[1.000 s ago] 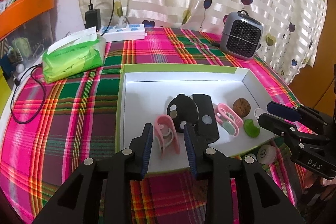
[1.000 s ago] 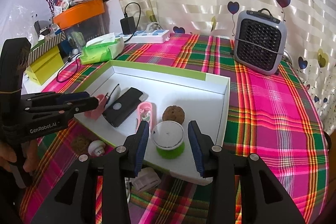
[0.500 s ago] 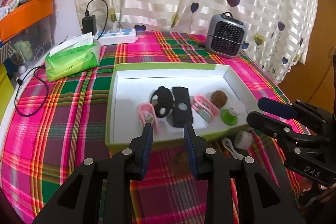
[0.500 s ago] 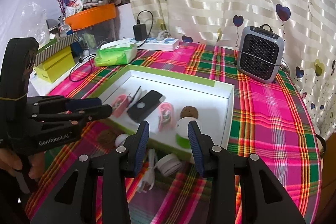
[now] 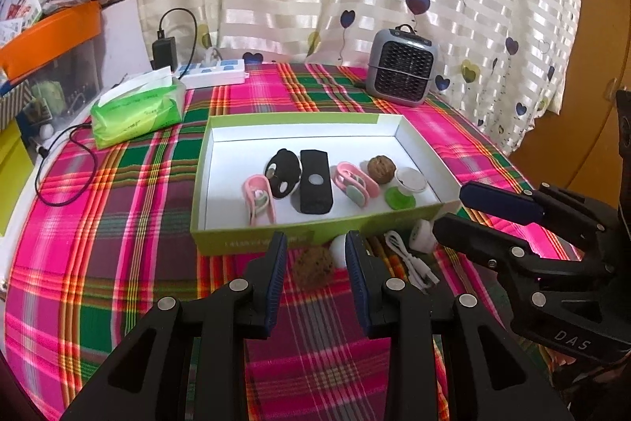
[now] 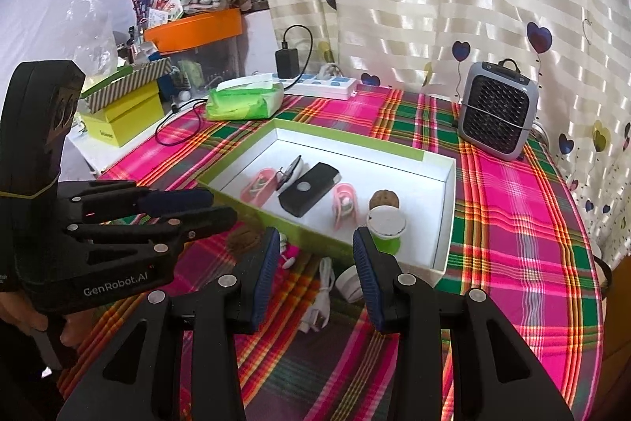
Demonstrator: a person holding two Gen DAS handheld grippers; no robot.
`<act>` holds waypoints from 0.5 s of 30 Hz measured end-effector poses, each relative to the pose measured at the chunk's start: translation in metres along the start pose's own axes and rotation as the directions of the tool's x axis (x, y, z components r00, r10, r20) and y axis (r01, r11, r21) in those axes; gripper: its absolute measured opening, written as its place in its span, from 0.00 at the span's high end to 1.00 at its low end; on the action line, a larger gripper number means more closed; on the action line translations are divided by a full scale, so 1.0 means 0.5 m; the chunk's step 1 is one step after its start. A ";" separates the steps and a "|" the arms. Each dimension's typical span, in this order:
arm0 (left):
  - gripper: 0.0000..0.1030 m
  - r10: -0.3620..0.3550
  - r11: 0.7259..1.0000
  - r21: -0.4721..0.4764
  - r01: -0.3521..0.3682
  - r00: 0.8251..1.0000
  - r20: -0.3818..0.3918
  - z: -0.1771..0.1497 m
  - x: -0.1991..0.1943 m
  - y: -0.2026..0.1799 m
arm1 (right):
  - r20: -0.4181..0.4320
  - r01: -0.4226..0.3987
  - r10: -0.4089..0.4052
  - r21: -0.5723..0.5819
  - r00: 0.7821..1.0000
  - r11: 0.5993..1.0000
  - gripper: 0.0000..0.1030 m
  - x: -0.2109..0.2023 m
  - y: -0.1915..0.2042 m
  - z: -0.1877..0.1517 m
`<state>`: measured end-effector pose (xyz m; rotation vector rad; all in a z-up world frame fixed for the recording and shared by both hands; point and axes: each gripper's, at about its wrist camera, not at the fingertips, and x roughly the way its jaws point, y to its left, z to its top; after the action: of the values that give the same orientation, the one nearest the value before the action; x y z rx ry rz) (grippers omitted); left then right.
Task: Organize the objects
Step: 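Withdraw both open tools from the box toward the remaining objects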
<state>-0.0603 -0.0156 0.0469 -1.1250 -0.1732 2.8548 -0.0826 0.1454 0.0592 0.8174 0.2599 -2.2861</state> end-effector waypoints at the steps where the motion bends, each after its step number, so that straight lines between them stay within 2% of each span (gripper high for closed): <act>1: 0.72 0.000 1.000 0.000 0.000 1.000 0.000 -0.002 -0.002 -0.001 | 0.001 -0.001 0.001 -0.002 1.000 1.000 0.61 -0.002 0.002 -0.001; 15: 0.72 -0.002 1.000 -0.002 0.002 1.000 -0.001 -0.016 -0.011 -0.005 | 0.005 -0.004 0.004 -0.006 1.000 1.000 0.61 -0.013 0.009 -0.007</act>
<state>-0.0511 -0.0130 0.0452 -1.1266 -0.1763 2.8530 -0.0743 0.1467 0.0606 0.8088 0.2624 -2.2818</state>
